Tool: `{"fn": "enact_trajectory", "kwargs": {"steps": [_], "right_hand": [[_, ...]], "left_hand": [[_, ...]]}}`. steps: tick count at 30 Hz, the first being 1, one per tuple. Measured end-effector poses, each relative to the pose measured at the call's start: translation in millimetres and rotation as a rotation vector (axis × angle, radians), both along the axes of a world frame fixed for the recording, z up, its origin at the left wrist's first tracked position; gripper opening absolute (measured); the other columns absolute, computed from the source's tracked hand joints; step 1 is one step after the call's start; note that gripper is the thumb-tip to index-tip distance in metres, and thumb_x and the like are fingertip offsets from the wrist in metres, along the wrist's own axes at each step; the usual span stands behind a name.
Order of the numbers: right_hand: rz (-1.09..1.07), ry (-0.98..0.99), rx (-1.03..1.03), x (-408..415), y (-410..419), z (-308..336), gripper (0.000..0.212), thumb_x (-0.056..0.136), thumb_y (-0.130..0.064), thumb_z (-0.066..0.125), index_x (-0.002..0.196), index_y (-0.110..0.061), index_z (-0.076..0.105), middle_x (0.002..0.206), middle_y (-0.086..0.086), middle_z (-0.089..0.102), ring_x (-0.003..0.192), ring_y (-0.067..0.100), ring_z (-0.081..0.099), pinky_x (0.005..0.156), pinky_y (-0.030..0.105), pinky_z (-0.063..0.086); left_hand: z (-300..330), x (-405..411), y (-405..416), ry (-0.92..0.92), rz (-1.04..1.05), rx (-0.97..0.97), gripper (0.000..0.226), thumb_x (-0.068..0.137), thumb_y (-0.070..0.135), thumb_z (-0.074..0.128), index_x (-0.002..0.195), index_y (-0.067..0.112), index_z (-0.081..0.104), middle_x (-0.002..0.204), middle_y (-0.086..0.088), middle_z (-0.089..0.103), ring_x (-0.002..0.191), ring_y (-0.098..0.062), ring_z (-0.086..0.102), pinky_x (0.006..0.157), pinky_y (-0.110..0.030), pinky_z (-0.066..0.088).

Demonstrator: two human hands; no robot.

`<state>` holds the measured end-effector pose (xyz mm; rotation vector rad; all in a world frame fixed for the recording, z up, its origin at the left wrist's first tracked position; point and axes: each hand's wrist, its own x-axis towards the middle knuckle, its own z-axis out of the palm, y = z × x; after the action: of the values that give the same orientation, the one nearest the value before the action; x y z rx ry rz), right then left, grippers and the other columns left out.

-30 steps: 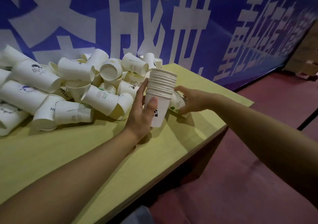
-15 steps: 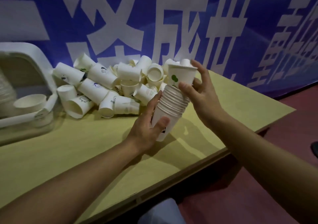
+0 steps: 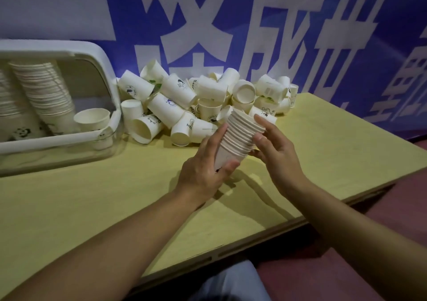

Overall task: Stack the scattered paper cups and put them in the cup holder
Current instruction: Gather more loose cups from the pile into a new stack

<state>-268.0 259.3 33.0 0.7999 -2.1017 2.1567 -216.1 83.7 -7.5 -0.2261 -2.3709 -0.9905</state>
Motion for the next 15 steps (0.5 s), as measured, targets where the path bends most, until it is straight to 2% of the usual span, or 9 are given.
{"fn": "enact_trajectory", "kwargs": {"steps": [4, 6, 8, 11, 13, 15], "right_hand": [[0.004, 0.012, 0.043, -1.8, -1.8, 2.2, 0.050, 0.096, -0.030, 0.058, 0.145, -0.025, 0.048, 0.125, -0.009, 0.066, 0.114, 0.013, 0.065, 0.091, 0.039, 0.059], [-0.001, 0.049, 0.073, -4.8, -5.1, 3.7, 0.049, 0.097, -0.030, 0.061, 0.145, -0.029, 0.048, 0.127, -0.006, 0.066, 0.112, 0.017, 0.066, 0.089, 0.042, 0.059], [0.012, 0.086, 0.095, -7.5, -11.1, 5.6, 0.052, 0.094, -0.032, 0.061, 0.144, -0.032, 0.049, 0.134, -0.003, 0.063, 0.112, 0.018, 0.066, 0.086, 0.039, 0.059], [0.056, 0.115, 0.151, -11.3, -21.8, 8.2, 0.051, 0.092, -0.035, 0.061, 0.142, -0.039, 0.049, 0.135, -0.004, 0.063, 0.114, 0.017, 0.065, 0.088, 0.038, 0.058], [0.110, 0.115, 0.207, -17.6, -26.3, 11.8, 0.048, 0.094, -0.037, 0.057, 0.141, -0.041, 0.049, 0.133, -0.009, 0.063, 0.115, 0.013, 0.064, 0.091, 0.037, 0.058], [0.124, 0.141, 0.238, -27.7, -29.0, 17.5, 0.045, 0.097, -0.032, 0.051, 0.141, -0.036, 0.052, 0.129, -0.014, 0.063, 0.113, 0.006, 0.062, 0.090, 0.029, 0.056]], "left_hand": [[0.4, 0.6, 0.2, -0.002, -0.013, 0.034, 0.073, 0.085, 0.073, 0.039, 0.145, 0.061, -0.001, 0.158, 0.007, 0.036, 0.123, -0.020, 0.055, 0.089, -0.042, 0.055], [0.3, 0.9, -0.7, -0.008, 0.001, 0.071, 0.075, 0.083, 0.075, 0.039, 0.144, 0.061, -0.002, 0.158, 0.007, 0.037, 0.121, -0.020, 0.056, 0.087, -0.037, 0.052], [0.6, -0.1, -2.2, -0.002, 0.031, 0.092, 0.081, 0.080, 0.077, 0.042, 0.143, 0.062, -0.006, 0.157, 0.005, 0.039, 0.118, -0.023, 0.059, 0.086, -0.034, 0.050], [2.0, -0.5, -6.3, -0.010, 0.056, 0.144, 0.094, 0.073, 0.080, 0.050, 0.141, 0.067, -0.014, 0.154, 0.000, 0.044, 0.113, -0.026, 0.063, 0.086, -0.039, 0.055], [3.5, -0.5, -10.5, -0.007, 0.058, 0.223, 0.101, 0.069, 0.076, 0.059, 0.138, 0.072, -0.015, 0.148, 0.003, 0.048, 0.110, -0.025, 0.066, 0.087, -0.043, 0.058], [4.9, -1.8, -15.4, 0.019, 0.033, 0.309, 0.106, 0.069, 0.068, 0.067, 0.142, 0.070, -0.011, 0.144, 0.012, 0.046, 0.116, -0.017, 0.062, 0.092, -0.042, 0.057]]}}
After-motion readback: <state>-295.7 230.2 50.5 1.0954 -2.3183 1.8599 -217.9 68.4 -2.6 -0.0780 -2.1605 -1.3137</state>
